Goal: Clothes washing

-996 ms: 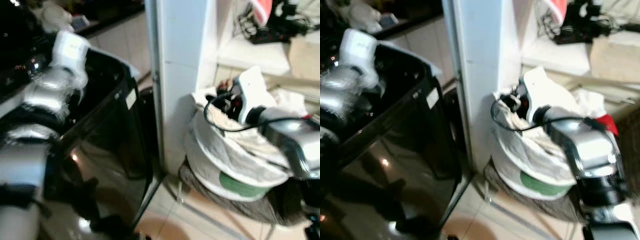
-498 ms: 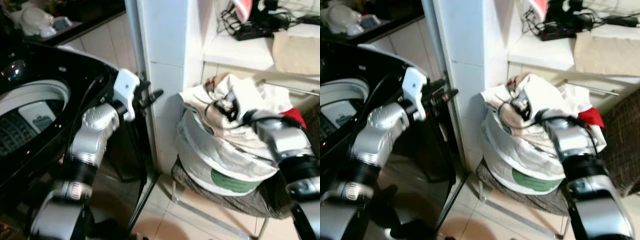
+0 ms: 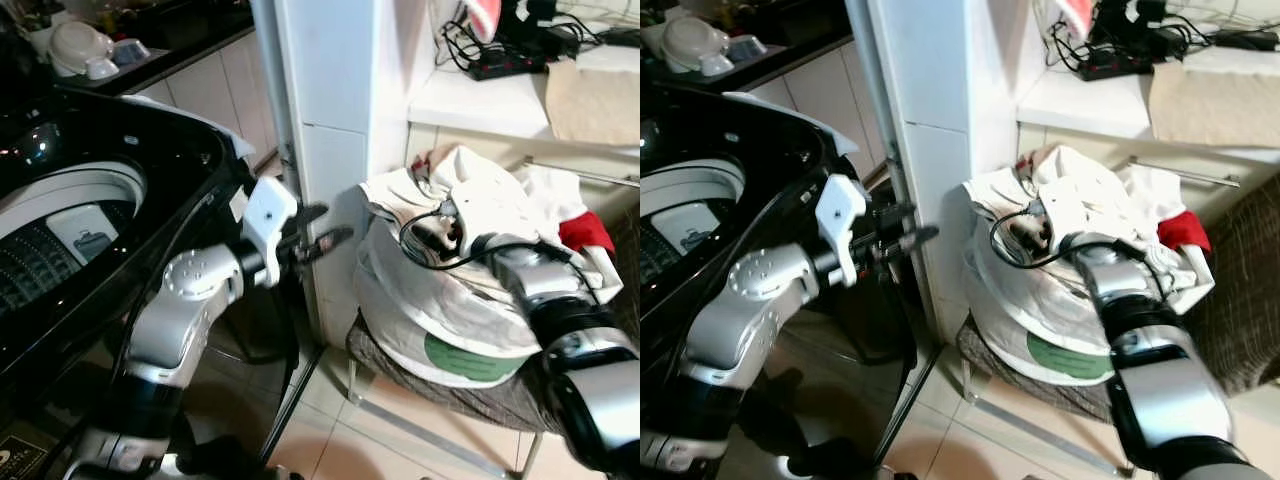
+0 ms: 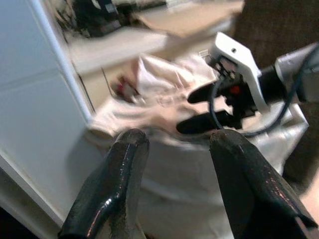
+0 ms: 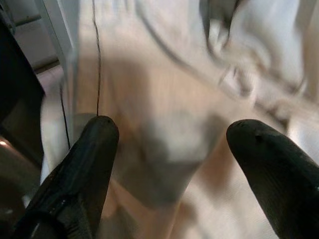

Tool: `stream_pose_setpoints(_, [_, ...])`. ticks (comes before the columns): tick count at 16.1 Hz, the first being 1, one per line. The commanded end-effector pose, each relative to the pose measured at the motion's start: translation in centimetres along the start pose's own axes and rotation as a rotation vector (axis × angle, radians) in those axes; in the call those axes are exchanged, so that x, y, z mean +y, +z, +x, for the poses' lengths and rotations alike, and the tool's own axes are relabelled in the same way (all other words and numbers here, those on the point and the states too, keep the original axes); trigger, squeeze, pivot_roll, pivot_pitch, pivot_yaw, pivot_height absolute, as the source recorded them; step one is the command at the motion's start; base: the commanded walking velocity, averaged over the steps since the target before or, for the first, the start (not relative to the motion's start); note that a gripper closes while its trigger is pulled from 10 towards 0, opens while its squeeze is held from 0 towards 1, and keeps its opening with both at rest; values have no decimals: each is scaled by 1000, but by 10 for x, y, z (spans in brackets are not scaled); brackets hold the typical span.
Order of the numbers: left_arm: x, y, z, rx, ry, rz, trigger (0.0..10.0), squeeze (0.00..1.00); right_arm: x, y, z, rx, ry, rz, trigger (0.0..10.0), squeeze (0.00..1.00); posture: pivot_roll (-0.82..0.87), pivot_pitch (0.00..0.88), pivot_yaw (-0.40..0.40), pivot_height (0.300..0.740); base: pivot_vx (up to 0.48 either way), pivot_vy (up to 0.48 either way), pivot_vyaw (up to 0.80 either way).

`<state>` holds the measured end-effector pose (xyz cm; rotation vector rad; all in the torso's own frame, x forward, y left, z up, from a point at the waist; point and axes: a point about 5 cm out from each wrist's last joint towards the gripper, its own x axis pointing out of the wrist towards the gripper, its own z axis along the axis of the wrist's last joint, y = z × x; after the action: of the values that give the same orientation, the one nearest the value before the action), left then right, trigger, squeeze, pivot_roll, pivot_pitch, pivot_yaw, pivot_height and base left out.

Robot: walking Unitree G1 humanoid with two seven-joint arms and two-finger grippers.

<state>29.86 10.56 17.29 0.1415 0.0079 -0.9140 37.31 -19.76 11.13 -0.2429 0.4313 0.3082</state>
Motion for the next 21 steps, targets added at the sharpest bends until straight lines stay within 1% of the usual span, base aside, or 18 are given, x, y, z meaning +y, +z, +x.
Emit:
stream_pose_setpoints(1, [-5,4,-4,13,-42,16,10000,0,0,6,2,-13,-20,34,10000,1000,-1,59,146,740,0,0,0])
stream_pose_setpoints(2, [-12,7,-7,16,-102,14,10000,0,-1,1,3,11,-50,60,10000,565,9,67,148,740,0,0,0])
stream_pose_setpoints(3, [-19,11,-10,9,-148,2,10000,0,-2,-4,4,28,-70,87,10000,0,17,74,150,740,0,0,0])
stream_pose_setpoints(4, [-23,13,-12,11,-167,9,10000,0,-3,-8,3,44,-90,85,10000,0,27,85,151,740,0,0,0])
stream_pose_setpoints(7, [-29,12,-16,31,-165,11,10000,0,-4,-14,3,60,-94,144,10000,0,46,103,152,740,0,0,0])
stream_pose_setpoints(8, [-30,12,-17,36,-165,10,10000,0,-5,-14,2,60,-97,151,8157,0,51,106,151,740,0,0,0])
stream_pose_setpoints(9, [-32,12,-19,45,-160,2,10000,0,-7,-14,2,54,-114,187,235,0,56,111,148,740,0,0,0])
stream_pose_setpoints(10, [-33,12,-21,53,-154,-1,10000,0,-8,-13,2,48,-121,206,0,0,57,112,146,740,0,0,0])
stream_pose_setpoints(13, [-33,13,-21,56,-135,-4,10000,0,-10,-12,1,46,-131,255,0,0,57,108,142,740,0,0,0])
stream_pose_setpoints(14, [-34,14,-21,62,-140,-1,10000,0,-11,-13,1,56,-137,290,0,0,57,107,141,740,0,0,0])
stream_pose_setpoints(17, [-35,14,-21,67,-141,-1,10000,0,-13,-15,0,66,-147,307,0,0,55,103,141,740,0,0,0])
stream_pose_setpoints(21, [-33,15,-19,70,-127,5,10000,0,-17,-13,-1,51,-155,324,0,0,53,102,144,740,0,0,0])
